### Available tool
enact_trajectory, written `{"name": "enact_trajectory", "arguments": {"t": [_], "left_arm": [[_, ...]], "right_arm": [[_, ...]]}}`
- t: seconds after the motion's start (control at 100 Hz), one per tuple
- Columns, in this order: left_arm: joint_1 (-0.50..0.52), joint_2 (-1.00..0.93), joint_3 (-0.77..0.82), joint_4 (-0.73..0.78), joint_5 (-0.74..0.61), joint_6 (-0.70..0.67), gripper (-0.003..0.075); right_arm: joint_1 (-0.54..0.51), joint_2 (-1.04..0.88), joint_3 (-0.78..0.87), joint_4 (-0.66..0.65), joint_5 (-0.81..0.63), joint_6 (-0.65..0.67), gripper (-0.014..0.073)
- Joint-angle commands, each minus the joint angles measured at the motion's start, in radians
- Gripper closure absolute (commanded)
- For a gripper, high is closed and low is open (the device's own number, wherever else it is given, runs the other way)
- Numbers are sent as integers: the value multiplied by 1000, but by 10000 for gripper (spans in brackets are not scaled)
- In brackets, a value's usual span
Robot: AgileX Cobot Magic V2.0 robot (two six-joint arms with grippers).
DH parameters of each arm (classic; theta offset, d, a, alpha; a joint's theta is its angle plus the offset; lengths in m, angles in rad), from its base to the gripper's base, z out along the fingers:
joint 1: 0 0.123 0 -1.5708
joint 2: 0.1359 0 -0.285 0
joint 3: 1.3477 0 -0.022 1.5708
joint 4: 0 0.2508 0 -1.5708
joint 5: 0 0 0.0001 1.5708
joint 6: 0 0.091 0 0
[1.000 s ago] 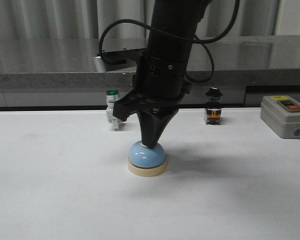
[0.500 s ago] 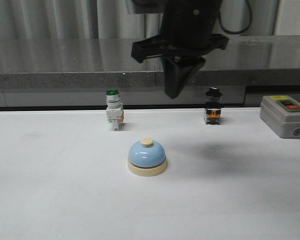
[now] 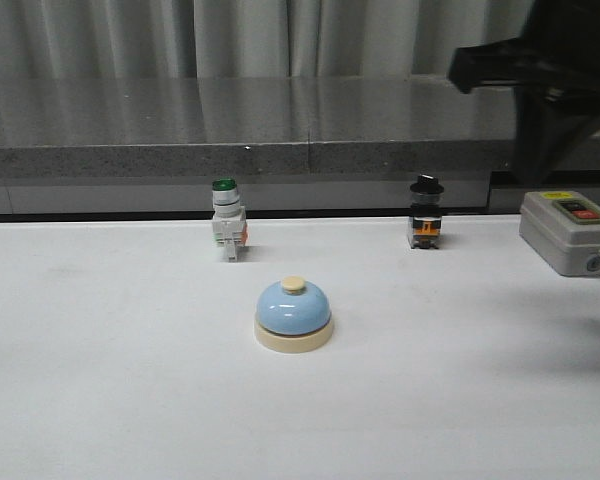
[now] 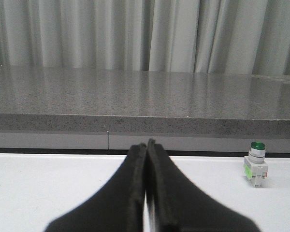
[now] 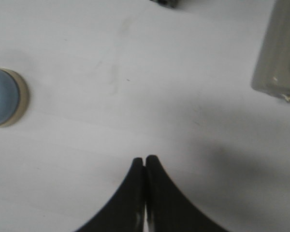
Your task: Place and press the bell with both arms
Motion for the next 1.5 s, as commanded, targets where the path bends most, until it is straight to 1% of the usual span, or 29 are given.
{"name": "enact_trajectory", "arguments": {"t": [0.0, 0.31, 0.49, 0.78, 1.02, 1.3, 1.4, 1.49], "left_arm": [[2, -30, 42, 1, -77, -8, 741], [2, -30, 42, 1, -77, -8, 741], [2, -30, 42, 1, -77, -8, 741], [2, -30, 42, 1, -77, -8, 741], [2, -30, 42, 1, -77, -8, 741], [2, -30, 42, 1, -77, -8, 741], [2, -30, 42, 1, -77, -8, 741], [2, -30, 42, 1, -77, -8, 741]], "right_arm": [[-51, -95, 36, -12, -49, 10, 654], [-211, -324, 261, -12, -102, 43, 654], [-259, -478, 391, -12, -163, 43, 654], [-262, -717, 582, -19, -350, 43, 654], [-262, -963, 720, -19, -368, 43, 654], [-262, -1234, 767, -19, -387, 43, 654], [-262, -1319, 810, -19, -444, 43, 654], [-262, -1389, 865, -19, -529, 43, 654]]}}
